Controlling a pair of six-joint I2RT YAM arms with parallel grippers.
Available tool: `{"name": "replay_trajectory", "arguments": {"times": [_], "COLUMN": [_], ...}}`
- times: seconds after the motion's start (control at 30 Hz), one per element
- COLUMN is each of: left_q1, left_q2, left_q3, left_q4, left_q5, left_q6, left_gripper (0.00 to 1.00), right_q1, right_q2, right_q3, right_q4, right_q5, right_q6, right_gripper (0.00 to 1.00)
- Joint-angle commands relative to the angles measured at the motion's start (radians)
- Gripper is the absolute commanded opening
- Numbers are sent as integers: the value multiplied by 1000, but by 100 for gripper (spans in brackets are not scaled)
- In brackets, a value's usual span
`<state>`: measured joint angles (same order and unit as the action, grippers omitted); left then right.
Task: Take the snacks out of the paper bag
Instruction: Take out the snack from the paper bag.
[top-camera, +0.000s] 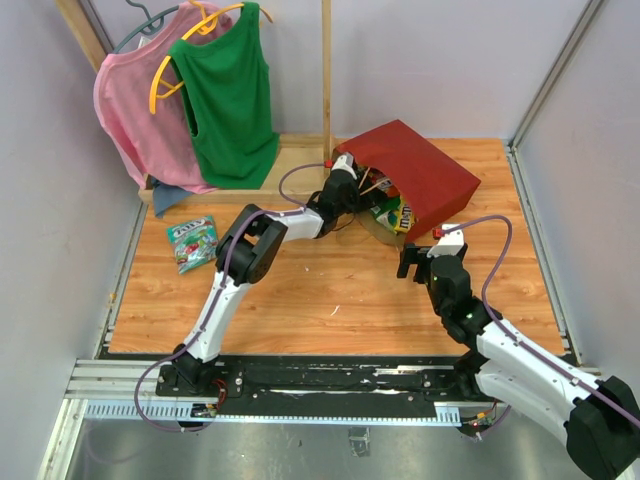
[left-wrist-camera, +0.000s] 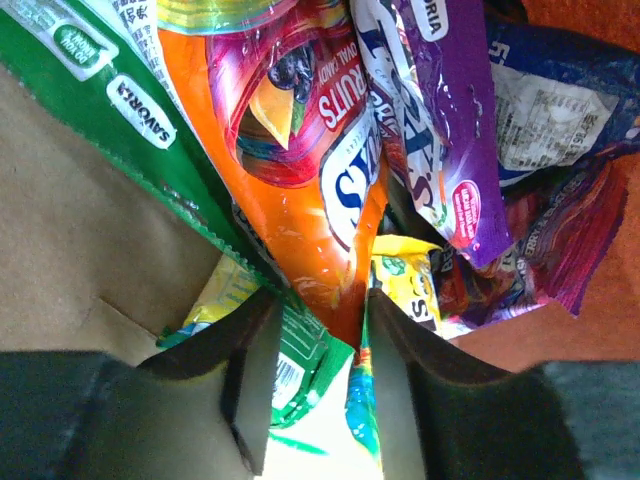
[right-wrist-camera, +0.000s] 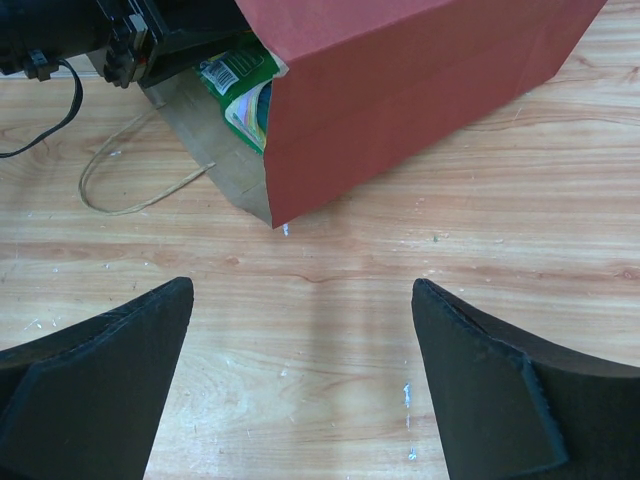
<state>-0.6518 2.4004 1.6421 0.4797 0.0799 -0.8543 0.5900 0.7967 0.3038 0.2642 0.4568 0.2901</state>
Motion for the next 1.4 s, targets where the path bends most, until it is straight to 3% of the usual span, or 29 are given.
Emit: {"name": "replay_trajectory", "arguments": {"times": [0.0,0.07,0.23,0.57,0.83,1.1,1.37], "left_q1": [-7,-7,-7,-5,22,84,146], "left_q2": [23,15,-38,-269,-429,-613,-840], "left_q3": [32,19,-50,-388,-602,-791,-972], "left_q4": [55,70,99,291,415,431,391], "left_q5": [0,-9,-23,-61,47,152,172], "left_q6": [-25,-29,15,55,60,97,177], "left_gripper": [29,16,1,1,1,1,1], "right_q1": [13,13,12,12,11,11,12], "right_q2": [-2,-1,-1,17,20,19,37], "right_q3": [6,6,7,8,8,9,10], "right_q4": [8,9,9,17,17,15,21], "right_q5": [12,12,11,8,6,0,0], "right_q6": [-7,-6,-7,-2,0,2,3], "right_gripper": [92,92,92,92,93,93,93]}}
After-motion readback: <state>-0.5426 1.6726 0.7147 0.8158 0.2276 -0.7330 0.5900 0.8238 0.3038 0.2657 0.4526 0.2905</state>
